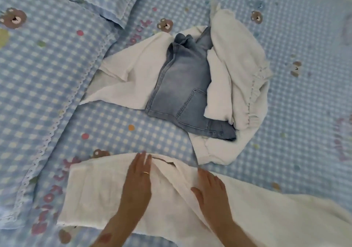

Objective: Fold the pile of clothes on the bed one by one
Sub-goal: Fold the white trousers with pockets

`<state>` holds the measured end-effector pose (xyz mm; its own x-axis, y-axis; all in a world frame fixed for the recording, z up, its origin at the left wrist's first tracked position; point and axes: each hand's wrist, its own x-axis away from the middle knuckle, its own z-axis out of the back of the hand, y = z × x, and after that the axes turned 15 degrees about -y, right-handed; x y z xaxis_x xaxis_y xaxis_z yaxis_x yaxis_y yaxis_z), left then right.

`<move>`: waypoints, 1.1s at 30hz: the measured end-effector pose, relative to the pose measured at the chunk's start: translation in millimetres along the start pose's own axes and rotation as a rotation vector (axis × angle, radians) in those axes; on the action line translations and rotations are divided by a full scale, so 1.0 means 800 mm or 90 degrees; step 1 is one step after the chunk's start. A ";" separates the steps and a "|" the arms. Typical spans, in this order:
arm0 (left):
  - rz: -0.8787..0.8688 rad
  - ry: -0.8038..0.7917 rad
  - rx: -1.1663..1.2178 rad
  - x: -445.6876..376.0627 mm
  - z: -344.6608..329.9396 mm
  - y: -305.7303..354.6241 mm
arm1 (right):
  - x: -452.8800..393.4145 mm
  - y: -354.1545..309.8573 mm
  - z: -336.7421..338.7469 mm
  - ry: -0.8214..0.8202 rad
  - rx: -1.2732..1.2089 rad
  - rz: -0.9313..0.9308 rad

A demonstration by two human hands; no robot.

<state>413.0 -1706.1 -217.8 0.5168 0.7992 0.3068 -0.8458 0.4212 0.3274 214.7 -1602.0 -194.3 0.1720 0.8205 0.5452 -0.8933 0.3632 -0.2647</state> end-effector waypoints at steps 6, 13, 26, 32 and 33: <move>-0.387 -0.372 -0.160 -0.027 -0.037 0.185 | 0.153 0.173 -0.017 0.044 0.098 -0.188; -0.390 -0.249 -0.151 -0.039 -0.045 0.221 | 0.264 0.338 0.008 0.177 0.044 -0.439; -0.027 -0.261 -0.023 -0.150 -0.041 0.237 | 0.090 0.545 0.254 0.252 0.176 -0.365; 0.018 -0.191 -0.079 -0.157 -0.066 0.247 | -0.025 0.582 0.215 0.135 0.222 -0.349; 0.021 -0.184 -0.078 -0.157 -0.069 0.250 | -0.033 0.583 0.206 0.119 0.210 -0.352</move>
<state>172.1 -1698.5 -240.2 0.4904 0.6654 0.5628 -0.8632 0.4597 0.2087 -274.9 -1526.9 -201.0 0.6834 0.6261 0.3754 -0.7280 0.6224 0.2873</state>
